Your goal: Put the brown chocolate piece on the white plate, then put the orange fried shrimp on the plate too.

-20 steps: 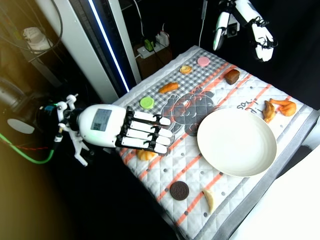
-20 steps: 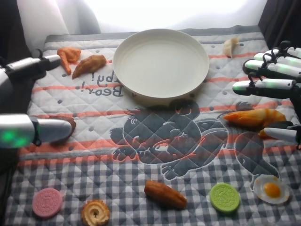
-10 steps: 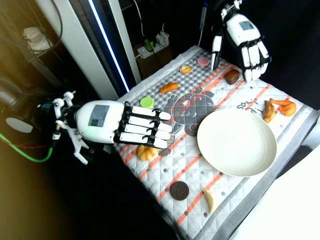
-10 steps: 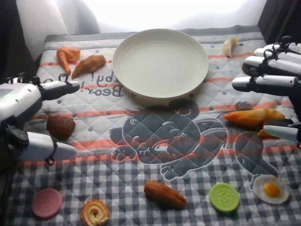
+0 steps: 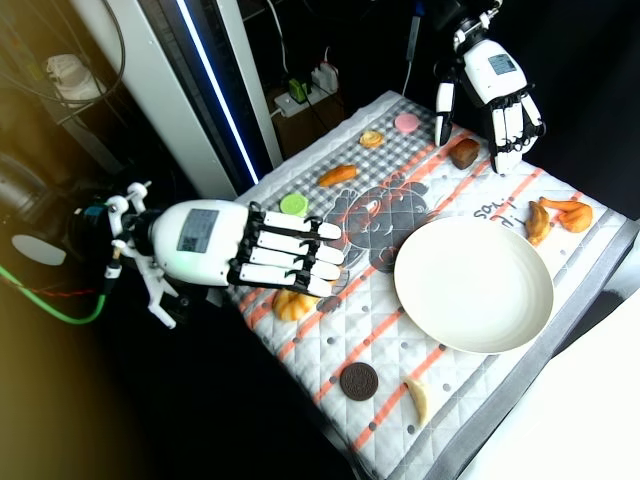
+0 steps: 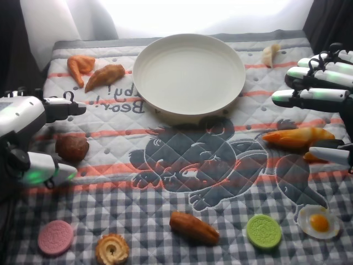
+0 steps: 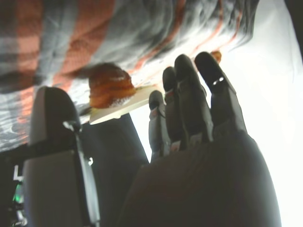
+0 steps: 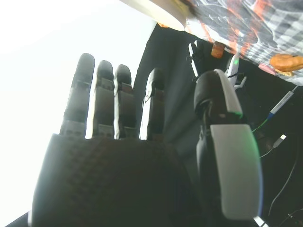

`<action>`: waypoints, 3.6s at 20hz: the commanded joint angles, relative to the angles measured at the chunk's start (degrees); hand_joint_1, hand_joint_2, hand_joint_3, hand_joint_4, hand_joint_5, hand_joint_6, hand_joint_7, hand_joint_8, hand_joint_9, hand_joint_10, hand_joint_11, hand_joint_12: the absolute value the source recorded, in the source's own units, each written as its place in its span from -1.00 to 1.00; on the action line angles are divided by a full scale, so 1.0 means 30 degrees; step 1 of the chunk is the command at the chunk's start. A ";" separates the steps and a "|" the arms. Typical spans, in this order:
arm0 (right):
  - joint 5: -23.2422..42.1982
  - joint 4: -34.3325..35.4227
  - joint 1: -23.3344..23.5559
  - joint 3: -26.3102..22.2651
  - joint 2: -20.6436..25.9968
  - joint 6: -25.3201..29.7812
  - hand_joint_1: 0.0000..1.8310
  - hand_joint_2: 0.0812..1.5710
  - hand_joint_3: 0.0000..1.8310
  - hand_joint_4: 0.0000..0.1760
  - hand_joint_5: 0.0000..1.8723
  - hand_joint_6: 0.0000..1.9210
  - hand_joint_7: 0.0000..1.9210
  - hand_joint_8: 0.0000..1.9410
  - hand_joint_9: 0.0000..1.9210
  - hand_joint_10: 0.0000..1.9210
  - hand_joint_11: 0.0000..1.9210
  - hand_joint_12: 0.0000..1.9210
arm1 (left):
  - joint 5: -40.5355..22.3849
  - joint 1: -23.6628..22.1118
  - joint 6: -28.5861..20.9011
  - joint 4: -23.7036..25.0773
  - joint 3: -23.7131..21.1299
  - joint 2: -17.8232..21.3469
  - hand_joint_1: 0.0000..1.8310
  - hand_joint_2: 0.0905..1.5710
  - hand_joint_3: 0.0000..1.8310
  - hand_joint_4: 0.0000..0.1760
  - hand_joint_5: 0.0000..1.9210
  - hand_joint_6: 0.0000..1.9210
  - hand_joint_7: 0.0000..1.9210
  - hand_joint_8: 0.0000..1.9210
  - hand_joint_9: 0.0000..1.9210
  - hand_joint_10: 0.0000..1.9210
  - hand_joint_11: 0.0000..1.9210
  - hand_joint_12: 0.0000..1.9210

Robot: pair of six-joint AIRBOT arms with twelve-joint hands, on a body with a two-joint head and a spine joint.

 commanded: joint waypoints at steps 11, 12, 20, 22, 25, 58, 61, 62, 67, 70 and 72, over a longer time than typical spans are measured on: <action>0.2340 0.0459 -0.0071 -0.0091 0.0108 0.0003 -0.42 0.56 -1.00 0.58 -0.62 -1.00 -0.75 -1.00 -0.77 -1.00 -0.96 -0.43 | -0.2112 -0.1336 -0.0594 0.1635 -0.0108 -0.0269 0.34 0.36 -1.00 -1.00 -0.02 0.04 0.11 -0.05 -0.02 -0.18 -0.44 -0.17; 0.2340 0.0492 -0.0094 -0.0091 0.0108 0.0003 -0.40 0.56 -1.00 0.66 -0.61 -1.00 -0.74 -1.00 -0.76 -0.99 -0.96 -0.43 | -0.2026 -0.1752 -0.0594 0.1855 0.0020 -0.0269 0.34 0.35 -1.00 -0.93 -0.01 0.09 0.13 -0.15 0.01 -0.33 -0.46 -0.22; 0.2351 0.0499 -0.0101 -0.0065 0.0083 0.0003 -0.36 0.57 -1.00 0.57 -0.61 -1.00 -0.75 -1.00 -0.79 -1.00 -1.00 -0.44 | 0.1471 -0.6899 -0.0594 0.3625 0.2854 -0.2211 0.38 0.29 -1.00 -1.00 0.08 -0.15 0.28 -0.30 0.14 -0.59 -0.42 -0.16; 0.2382 0.0496 -0.0101 -0.0024 0.0068 0.0003 -0.38 0.57 -1.00 0.57 -0.61 -1.00 -0.75 -1.00 -0.78 -1.00 -0.99 -0.43 | 0.2369 -0.7713 -0.0594 0.3580 0.3901 -0.3305 0.36 0.31 -1.00 -1.00 0.07 -0.12 0.21 -0.20 0.15 -0.71 -0.37 -0.11; 0.2529 0.0499 -0.0094 0.0138 -0.0146 0.0003 -0.35 0.57 -1.00 0.46 -0.61 -1.00 -0.75 -1.00 -0.80 -1.00 -1.00 -0.45 | 0.4214 -0.8687 -0.0578 0.3312 0.5816 -0.4996 0.38 0.30 -1.00 -1.00 0.19 -0.42 0.15 0.02 0.08 -0.36 -0.34 0.39; -0.1902 0.2256 0.1012 0.2768 -0.2932 -0.0792 -0.25 0.24 -1.00 0.00 -0.38 -1.00 -0.40 -1.00 -0.41 -0.99 -0.82 0.02 | -0.7966 -0.1284 -0.7771 0.7692 -0.2713 0.1313 -0.16 -0.07 -1.00 0.35 -0.90 -0.98 -0.90 -0.99 -0.94 -0.99 -0.98 -0.99; -0.2188 0.2449 0.1012 0.2781 -0.3020 -0.1101 0.00 0.25 -1.00 -0.78 -0.11 -0.99 -0.19 -0.86 -0.33 -0.31 -0.68 0.63 | -0.8051 -0.1084 -0.7771 0.7556 -0.2818 0.1314 -0.16 -0.09 -1.00 0.88 -0.91 -0.99 -0.89 -0.99 -0.91 -0.98 -0.96 -0.98; -0.2221 0.2455 0.1012 0.2779 -0.3045 -0.1128 0.00 0.25 -1.00 -0.78 -0.11 -0.99 -0.19 -0.86 -0.33 -0.31 -0.68 0.63 | -0.8053 -0.1080 -0.7771 0.7527 -0.2822 0.1316 -0.16 -0.09 -1.00 0.88 -0.91 -0.99 -0.89 -0.99 -0.91 -0.98 -0.96 -0.98; -0.2389 0.2465 0.1010 0.2777 -0.3081 -0.1212 0.29 0.46 -1.00 -0.64 -0.06 0.15 -0.10 0.25 -0.23 0.37 -0.28 0.74 | -0.8206 -0.1084 -0.7773 0.7531 -0.2862 0.1328 -0.14 -0.10 -1.00 0.86 -0.89 -0.99 -0.89 -0.99 -0.90 -0.99 -0.97 -0.98; -0.2393 0.2465 0.1010 0.2779 -0.3079 -0.1212 0.32 0.44 -1.00 -0.78 -0.08 0.22 -0.02 0.17 -0.17 0.47 -0.28 0.79 | -0.8218 -0.1087 -0.7773 0.7531 -0.2864 0.1328 -0.15 -0.08 -1.00 0.71 -0.88 -0.99 -0.86 -0.99 -0.89 -0.99 -0.97 -0.97; -0.2385 0.2444 0.1018 0.2777 -0.3053 -0.1214 0.32 0.44 -1.00 -0.78 -0.09 0.32 -0.01 0.09 -0.16 0.42 -0.25 0.72 | -0.8212 -0.1084 -0.7773 0.7529 -0.2864 0.1328 -0.14 -0.09 -1.00 0.76 -0.89 -1.00 -0.87 -1.00 -0.89 -0.99 -0.97 -0.96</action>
